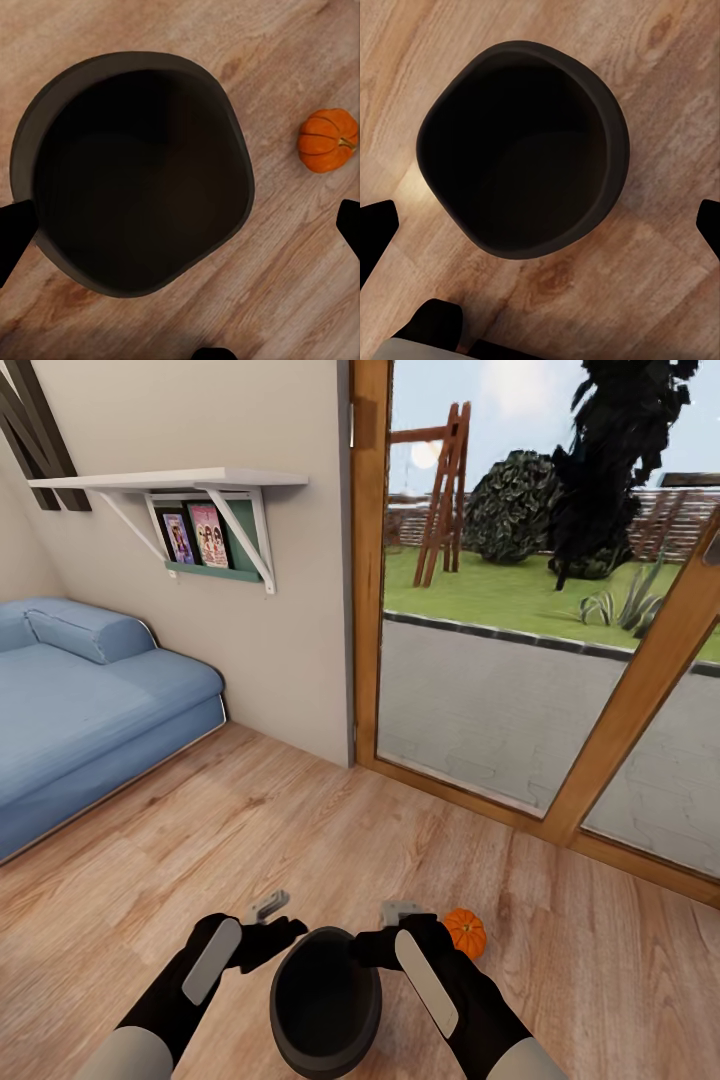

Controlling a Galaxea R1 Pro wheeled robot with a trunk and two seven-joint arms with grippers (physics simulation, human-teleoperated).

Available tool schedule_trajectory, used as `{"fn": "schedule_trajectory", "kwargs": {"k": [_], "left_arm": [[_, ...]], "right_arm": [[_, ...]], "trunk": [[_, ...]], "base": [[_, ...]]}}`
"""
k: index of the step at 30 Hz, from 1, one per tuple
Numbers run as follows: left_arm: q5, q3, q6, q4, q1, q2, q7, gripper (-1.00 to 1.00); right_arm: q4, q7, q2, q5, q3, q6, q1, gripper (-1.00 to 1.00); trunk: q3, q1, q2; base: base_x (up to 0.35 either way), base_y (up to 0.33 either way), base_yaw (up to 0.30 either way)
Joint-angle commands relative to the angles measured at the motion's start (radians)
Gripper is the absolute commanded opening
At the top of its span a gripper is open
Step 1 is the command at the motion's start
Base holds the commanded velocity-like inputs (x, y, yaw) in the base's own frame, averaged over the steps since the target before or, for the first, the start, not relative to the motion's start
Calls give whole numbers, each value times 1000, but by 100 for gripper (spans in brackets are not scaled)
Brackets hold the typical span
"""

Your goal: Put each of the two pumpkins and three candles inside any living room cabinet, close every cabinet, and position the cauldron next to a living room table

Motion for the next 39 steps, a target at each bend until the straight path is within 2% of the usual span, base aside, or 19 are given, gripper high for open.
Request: {"fn": "schedule_trajectory", "kwargs": {"k": [1, 6, 10, 15, 25, 32, 39], "left_arm": [[11, -3, 0, -2, 0, 2, 12, 100], [11, -2, -19, -3, 0, 2, 19, 100], [11, 0, -31, -2, 0, 2, 49, 100], [11, 0, -34, -2, 0, -2, 87, 100], [6, -2, -35, 0, 0, -9, 97, 100], [-63, -1, -35, 0, 0, -14, 105, 100], [-68, 0, -41, 0, 0, -15, 106, 100]], "right_arm": [[-1, -10, 0, -10, 2, 1, -1, 100], [-1, -10, 0, -10, 2, 2, -1, 100], [-1, -10, 0, -10, 2, 2, -1, 100], [-1, -10, 0, -10, 2, 3, -1, 100], [0, -19, -2, -13, 0, 7, -1, 100], [0, -19, -6, -14, -2, 7, -1, 100], [-13, -12, -9, -12, -2, 4, -1, 100]], "trunk": [[-1, 0, 0], [-1, 0, 0], [-1, 0, 0], [-17, 19, -35], [-48, 57, -105], [-70, 84, -154], [-92, 111, -203]], "base": [[0, 0, 0], [0, 0, 0], [0, 0, 0], [0, 0, 0], [0, 0, 0], [0, 0, 0], [0, 0, 0]]}}
